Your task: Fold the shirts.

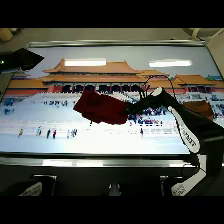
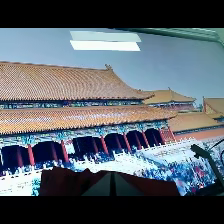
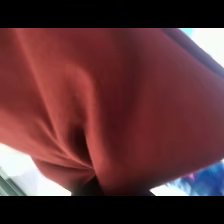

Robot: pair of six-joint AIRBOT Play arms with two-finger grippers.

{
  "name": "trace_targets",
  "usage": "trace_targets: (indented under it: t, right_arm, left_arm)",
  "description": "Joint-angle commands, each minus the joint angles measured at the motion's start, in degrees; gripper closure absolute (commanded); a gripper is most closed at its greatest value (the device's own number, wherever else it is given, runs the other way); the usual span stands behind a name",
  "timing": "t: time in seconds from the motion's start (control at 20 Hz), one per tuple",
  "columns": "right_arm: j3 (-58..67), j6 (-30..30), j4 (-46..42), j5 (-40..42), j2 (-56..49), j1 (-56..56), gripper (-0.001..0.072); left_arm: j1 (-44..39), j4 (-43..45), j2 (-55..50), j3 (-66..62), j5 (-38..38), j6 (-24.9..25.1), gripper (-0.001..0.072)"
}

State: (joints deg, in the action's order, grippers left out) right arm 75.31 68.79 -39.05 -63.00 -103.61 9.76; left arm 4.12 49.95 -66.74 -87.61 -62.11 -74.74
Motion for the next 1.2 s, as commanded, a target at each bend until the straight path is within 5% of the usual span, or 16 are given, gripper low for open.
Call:
trace_targets:
  t: [0.0, 0.55, 0.9, 1.15]
  right_arm:
    - [3.5, -8.3, 3.6, -1.8, 1.8, -1.0, 0.0693]
    - [40.0, -5.4, -13.6, -42.4, 13.2, -35.6, 0.0693]
    - [41.2, -4.5, -14.2, -42.8, 16.0, -59.0, 0.0693]
    - [39.2, -1.2, -19.3, -43.0, 17.8, -63.1, 0.0692]
  left_arm:
    - [-0.3, 0.0, 0.0, 0.1, 0.0, 0.0, 0.0682]
    - [-0.3, 0.1, 0.0, 0.2, 1.2, 0.0, 0.0682]
    - [-0.3, 0.0, 0.0, 0.2, 2.3, 1.3, 0.0682]
    - [-0.3, 0.0, 0.0, 0.2, 2.6, 2.8, 0.0682]
